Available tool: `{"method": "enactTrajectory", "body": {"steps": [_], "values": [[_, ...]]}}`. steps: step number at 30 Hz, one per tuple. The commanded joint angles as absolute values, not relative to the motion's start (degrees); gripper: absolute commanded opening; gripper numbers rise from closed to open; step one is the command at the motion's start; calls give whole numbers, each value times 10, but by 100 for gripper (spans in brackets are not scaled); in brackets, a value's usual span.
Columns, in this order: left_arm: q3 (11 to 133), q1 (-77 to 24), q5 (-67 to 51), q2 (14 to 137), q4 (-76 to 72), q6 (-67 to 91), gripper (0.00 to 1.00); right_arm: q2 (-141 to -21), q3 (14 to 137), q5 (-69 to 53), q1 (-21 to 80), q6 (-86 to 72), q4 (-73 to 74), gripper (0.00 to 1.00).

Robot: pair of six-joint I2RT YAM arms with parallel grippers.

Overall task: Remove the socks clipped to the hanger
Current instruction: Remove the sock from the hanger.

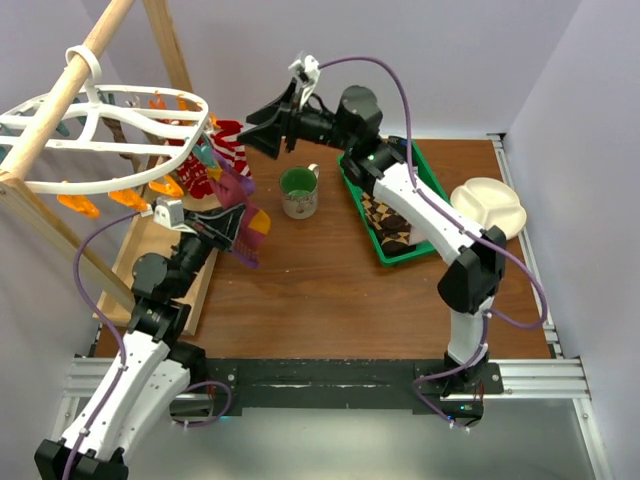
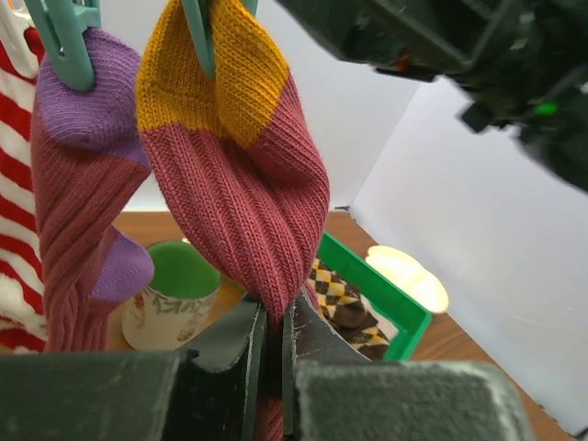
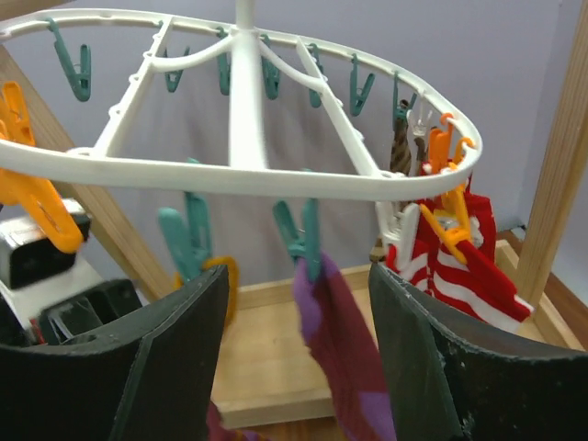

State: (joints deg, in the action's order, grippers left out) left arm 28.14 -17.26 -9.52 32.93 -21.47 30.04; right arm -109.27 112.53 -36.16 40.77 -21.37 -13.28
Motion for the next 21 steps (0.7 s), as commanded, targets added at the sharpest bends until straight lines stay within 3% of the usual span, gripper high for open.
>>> {"method": "enactTrajectory", "body": {"steps": [1,10,15,21], "values": [[323,-170,-119,308,-146,324,0,-1130,1183,-559,386,-340,-261,67],[370,-170,-154,316,-52,358,0,-1264,1300,-649,387,-579,-474,70],[367,-170,-158,306,-47,364,0,-1311,1373,-637,393,-609,-462,71],[365,-170,-176,305,-47,367,0,-1319,1378,-617,417,-562,-410,71]]}}
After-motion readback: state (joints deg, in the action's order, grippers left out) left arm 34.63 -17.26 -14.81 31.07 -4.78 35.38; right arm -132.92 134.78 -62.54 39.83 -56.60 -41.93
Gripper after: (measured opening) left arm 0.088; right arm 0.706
